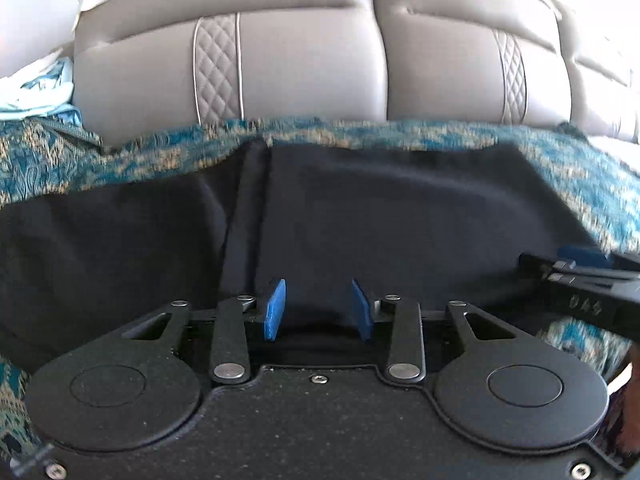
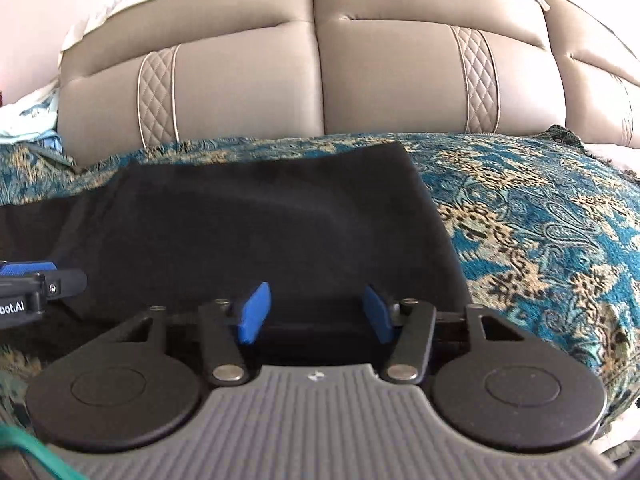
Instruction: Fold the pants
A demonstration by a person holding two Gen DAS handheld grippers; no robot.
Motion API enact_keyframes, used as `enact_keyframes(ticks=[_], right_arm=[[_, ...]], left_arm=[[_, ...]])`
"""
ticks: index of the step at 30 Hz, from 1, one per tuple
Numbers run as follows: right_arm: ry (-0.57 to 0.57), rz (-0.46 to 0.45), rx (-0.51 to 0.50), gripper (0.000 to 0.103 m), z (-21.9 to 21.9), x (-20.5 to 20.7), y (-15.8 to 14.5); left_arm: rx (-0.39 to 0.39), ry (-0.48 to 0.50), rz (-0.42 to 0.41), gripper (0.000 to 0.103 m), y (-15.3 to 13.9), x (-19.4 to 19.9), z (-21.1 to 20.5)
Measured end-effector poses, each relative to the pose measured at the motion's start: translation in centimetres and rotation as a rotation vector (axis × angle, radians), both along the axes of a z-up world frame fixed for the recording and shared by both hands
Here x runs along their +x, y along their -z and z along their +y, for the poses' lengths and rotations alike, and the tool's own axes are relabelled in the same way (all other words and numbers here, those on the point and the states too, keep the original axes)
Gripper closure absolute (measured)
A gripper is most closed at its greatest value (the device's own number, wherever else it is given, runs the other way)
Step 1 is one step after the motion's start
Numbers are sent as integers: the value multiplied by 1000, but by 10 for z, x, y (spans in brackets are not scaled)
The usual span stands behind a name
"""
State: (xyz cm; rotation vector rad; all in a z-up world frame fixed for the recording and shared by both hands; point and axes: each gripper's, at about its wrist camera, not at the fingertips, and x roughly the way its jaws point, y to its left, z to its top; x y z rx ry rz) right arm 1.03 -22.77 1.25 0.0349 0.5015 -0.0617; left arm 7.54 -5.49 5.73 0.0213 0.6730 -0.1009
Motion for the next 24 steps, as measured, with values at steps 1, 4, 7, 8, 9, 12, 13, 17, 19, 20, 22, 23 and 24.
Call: enact_keyframes(ticks=[1, 4, 7, 8, 9, 12, 13, 17, 19, 20, 22, 23, 24], right_arm=[[-4, 1, -24, 36, 0, -2, 1], [-19, 3, -54, 37, -3, -7, 3], [-25, 8, -67, 37, -8, -11, 4], [-29, 9, -74, 38, -9, -13, 4], [-30, 9, -81, 38, -10, -14, 4], [-25, 9, -79, 37, -16, -18, 4], [-18, 7, -68, 36, -18, -19, 2], [14, -41, -36, 34, -24, -23, -2], [37, -38, -46, 34, -24, -20, 0], [42, -27, -52, 34, -24, -18, 2], [42, -14, -66, 34, -23, -15, 5], [40, -15, -79, 32, -21, -15, 6], [39, -15, -91, 32, -19, -14, 7]], left_arm=[[3, -2, 10, 67, 4, -2, 1], [26, 6, -9, 68, 9, -10, -1], [16, 6, -9, 68, 10, -14, 1], [17, 5, -11, 68, 11, -16, 1], [17, 5, -13, 68, 10, -16, 2], [18, 7, -16, 68, 9, -16, 3], [22, 7, -18, 68, 9, -17, 2], [29, 2, -19, 68, 9, -17, 1], [29, 2, -19, 68, 9, -17, 0], [29, 3, -19, 68, 9, -17, 0], [28, 4, -19, 68, 10, -17, 0], [28, 4, -19, 67, 9, -16, 0], [28, 3, -19, 67, 9, -16, 0]])
